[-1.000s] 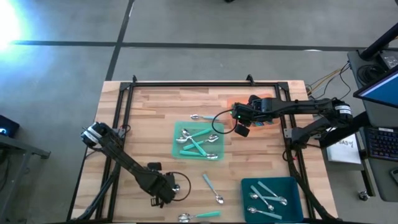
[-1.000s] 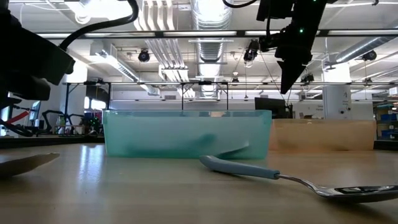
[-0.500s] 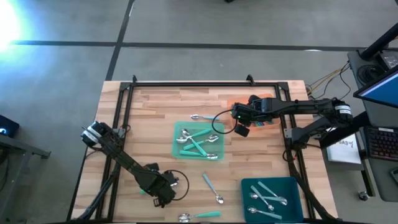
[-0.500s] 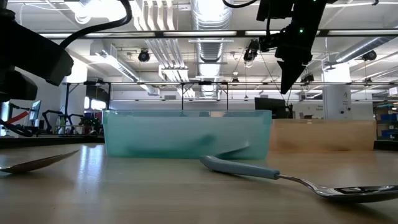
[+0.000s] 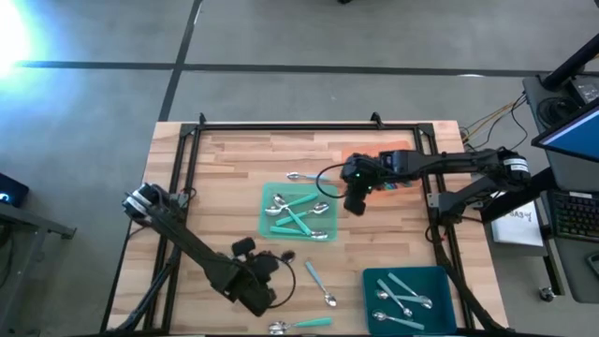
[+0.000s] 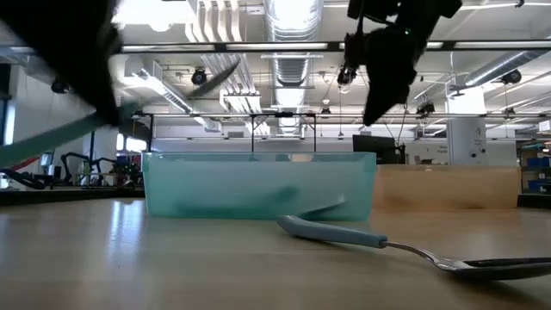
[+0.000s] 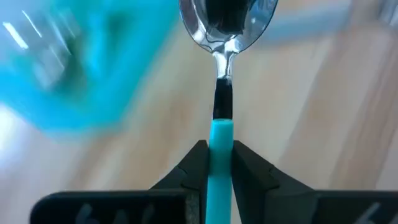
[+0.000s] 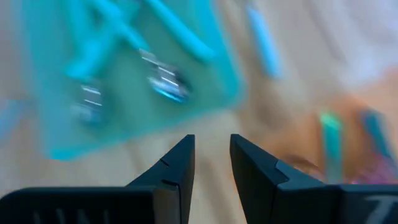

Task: Sort silverware by color (type)
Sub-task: Put the green spoon into the green bin

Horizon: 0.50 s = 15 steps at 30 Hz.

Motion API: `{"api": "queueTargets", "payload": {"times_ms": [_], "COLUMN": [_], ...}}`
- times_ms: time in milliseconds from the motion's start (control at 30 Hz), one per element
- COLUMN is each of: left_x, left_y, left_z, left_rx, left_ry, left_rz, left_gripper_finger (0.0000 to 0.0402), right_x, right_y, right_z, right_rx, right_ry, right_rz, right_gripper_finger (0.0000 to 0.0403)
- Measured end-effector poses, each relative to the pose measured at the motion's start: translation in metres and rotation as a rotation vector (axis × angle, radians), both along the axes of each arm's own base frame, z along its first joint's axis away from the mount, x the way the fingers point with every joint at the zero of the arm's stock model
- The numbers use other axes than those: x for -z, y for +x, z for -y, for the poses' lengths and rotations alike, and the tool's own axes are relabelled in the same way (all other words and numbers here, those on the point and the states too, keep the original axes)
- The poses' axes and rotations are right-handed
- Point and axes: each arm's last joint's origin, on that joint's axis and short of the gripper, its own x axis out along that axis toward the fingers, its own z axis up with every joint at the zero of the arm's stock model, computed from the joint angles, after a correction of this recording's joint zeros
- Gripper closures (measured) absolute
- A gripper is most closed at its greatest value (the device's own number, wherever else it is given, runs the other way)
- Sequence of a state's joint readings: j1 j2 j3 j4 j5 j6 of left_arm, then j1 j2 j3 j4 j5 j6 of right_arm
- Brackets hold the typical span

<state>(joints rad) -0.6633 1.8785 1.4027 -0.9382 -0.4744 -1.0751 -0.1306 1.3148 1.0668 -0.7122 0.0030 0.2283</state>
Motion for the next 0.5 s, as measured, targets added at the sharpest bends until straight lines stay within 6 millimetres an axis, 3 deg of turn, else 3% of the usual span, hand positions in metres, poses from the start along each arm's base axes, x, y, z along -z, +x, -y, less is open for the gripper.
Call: {"api": "queueTargets", "payload": {"times_ms": [267, 500], "left_x": [-0.036, -0.080], "left_y": [0.005, 0.017], "left_z": [-0.013, -0.020], "left_rx": [-0.031, -0.186], "left_ry": [0.335, 0.529], "left_rz": [0.117, 0.454], "left_gripper_finger": [0.0370, 0.0370], "right_x": [-0.016, -0.026], "right_y": [0.030, 0.038], "right_z": [-0.028, -0.051], "right_rx": [-0.271, -0.372], "right_ry": [0.128, 0.102], "right_rz": [0.416, 0.590], "right_gripper_finger": [0.0310, 0.0310]}}
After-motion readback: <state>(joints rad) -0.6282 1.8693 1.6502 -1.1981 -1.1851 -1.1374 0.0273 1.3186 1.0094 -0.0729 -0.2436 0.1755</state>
